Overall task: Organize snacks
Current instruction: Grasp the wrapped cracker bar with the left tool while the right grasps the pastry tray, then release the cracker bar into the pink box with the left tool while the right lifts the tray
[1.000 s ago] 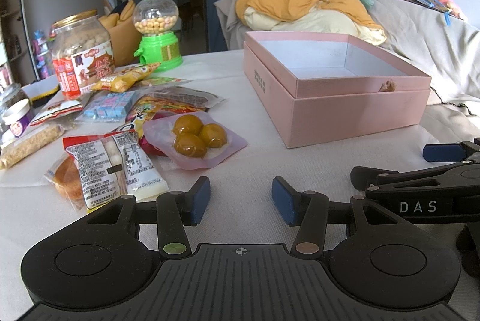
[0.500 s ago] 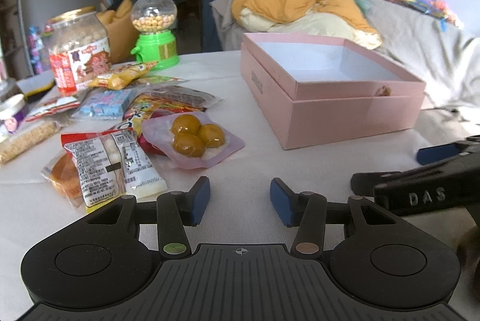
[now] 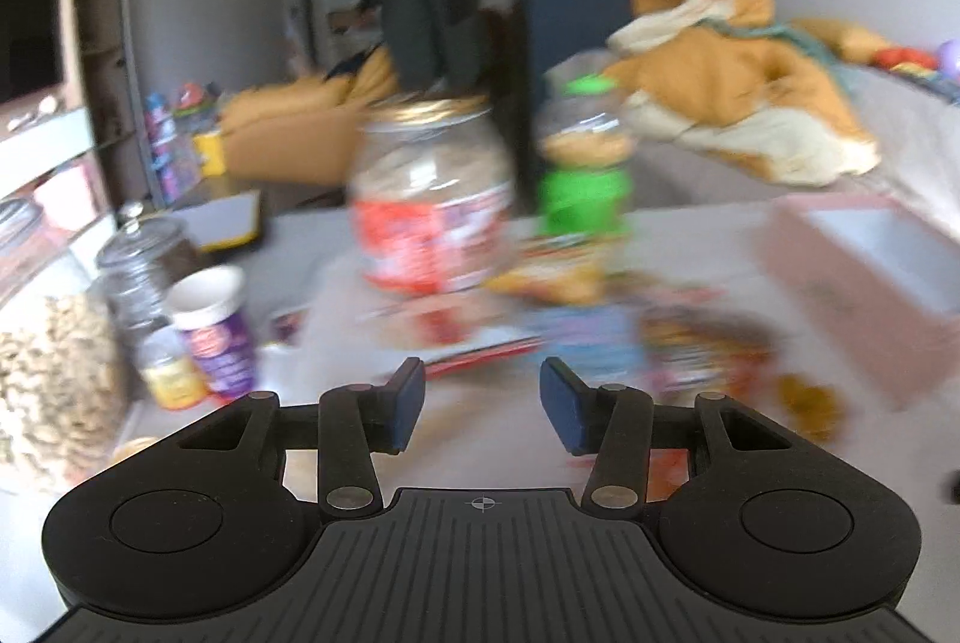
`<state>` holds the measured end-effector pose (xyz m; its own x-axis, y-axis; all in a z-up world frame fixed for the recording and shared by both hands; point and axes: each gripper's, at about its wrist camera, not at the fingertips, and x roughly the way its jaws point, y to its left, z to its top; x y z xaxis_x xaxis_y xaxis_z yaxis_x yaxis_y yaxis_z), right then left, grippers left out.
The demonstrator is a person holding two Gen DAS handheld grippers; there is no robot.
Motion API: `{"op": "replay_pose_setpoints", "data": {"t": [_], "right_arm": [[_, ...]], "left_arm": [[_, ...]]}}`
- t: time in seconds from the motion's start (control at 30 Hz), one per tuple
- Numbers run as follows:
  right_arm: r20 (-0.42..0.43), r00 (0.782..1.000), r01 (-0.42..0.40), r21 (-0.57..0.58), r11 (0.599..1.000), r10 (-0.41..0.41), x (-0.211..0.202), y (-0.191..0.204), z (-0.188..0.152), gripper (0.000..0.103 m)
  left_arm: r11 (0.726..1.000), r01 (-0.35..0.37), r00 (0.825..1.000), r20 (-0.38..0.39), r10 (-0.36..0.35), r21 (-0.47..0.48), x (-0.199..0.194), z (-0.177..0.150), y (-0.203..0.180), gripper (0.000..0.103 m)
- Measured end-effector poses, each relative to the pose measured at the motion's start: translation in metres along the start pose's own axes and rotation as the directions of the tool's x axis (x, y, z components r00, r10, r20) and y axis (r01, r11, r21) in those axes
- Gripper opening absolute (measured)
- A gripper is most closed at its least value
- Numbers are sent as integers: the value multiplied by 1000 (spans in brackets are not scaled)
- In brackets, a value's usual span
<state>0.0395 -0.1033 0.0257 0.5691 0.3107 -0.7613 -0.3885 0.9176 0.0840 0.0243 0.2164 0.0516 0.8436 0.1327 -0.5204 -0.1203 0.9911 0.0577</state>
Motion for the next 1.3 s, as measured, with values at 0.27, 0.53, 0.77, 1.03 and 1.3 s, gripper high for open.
{"op": "replay_pose_setpoints", "data": {"t": [0.27,0.53,0.77,1.03,1.3], "right_arm": [[17,995,-94,-185,978,99,11,55,19,103],[21,991,-130,-93,987,132,39,33,41,103],[-17,988,-152,-60,987,151,80,42,72,97],[-52,984,-178,-166,970,171,70,63,70,58],[-54,992,-125,-154,980,118,24,23,25,58]], "left_arm": [[996,24,990,-138,-36,-86,48,-1,43,56],[996,-6,993,-116,16,91,39,-18,-1,36],[993,110,987,-110,-114,-45,-7,-42,-5,36],[972,182,982,-28,-188,-148,-67,-48,-10,36],[927,370,929,3,-370,-57,-83,-30,-75,36]]}}
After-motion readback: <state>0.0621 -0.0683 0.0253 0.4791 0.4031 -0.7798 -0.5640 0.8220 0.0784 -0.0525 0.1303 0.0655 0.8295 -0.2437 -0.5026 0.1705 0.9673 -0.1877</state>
